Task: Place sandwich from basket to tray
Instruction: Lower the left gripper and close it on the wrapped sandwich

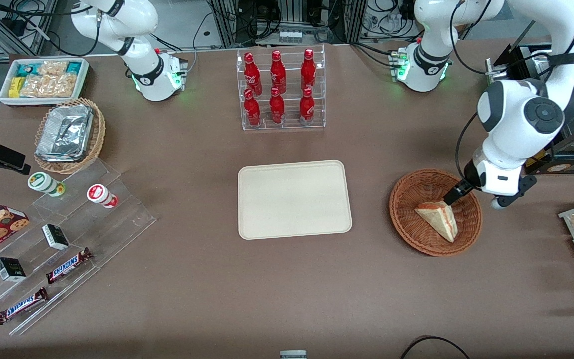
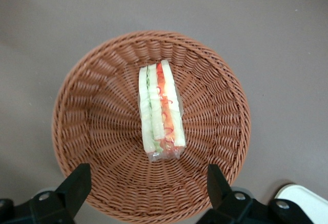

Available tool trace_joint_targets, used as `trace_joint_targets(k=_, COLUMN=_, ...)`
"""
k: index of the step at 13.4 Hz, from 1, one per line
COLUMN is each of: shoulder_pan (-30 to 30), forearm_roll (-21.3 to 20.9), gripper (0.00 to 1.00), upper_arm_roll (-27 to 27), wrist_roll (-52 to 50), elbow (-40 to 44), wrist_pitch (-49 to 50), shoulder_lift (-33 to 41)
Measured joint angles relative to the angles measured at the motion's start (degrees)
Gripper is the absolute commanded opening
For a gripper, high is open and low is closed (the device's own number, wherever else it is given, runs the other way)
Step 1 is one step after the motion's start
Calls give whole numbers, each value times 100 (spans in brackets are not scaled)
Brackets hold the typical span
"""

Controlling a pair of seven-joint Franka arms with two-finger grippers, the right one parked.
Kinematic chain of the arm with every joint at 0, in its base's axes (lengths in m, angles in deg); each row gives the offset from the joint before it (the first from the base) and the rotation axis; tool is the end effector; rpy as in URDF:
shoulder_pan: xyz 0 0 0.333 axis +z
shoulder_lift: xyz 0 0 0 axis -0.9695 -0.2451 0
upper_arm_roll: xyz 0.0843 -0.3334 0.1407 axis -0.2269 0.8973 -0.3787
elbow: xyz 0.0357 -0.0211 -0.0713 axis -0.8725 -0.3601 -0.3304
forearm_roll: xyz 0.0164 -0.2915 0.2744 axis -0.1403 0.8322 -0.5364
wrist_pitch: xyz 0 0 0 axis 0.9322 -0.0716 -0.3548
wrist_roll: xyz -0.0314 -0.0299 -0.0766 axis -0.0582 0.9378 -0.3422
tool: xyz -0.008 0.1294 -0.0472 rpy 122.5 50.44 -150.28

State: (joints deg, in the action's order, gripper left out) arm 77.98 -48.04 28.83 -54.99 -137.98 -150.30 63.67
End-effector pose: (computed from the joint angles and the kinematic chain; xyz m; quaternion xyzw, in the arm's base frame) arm 0.5569 -0.0554 0.3741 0.9484 0.3129 0.0439 0.0241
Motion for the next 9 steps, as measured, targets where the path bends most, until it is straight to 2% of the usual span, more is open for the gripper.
trace_joint_targets(k=9, shoulder_pan=4, forearm_roll=0, gripper=100, upper_arm_roll=19, wrist_roll=-331, elbow=-31, wrist_pitch=-728, shoulder_lift=-842)
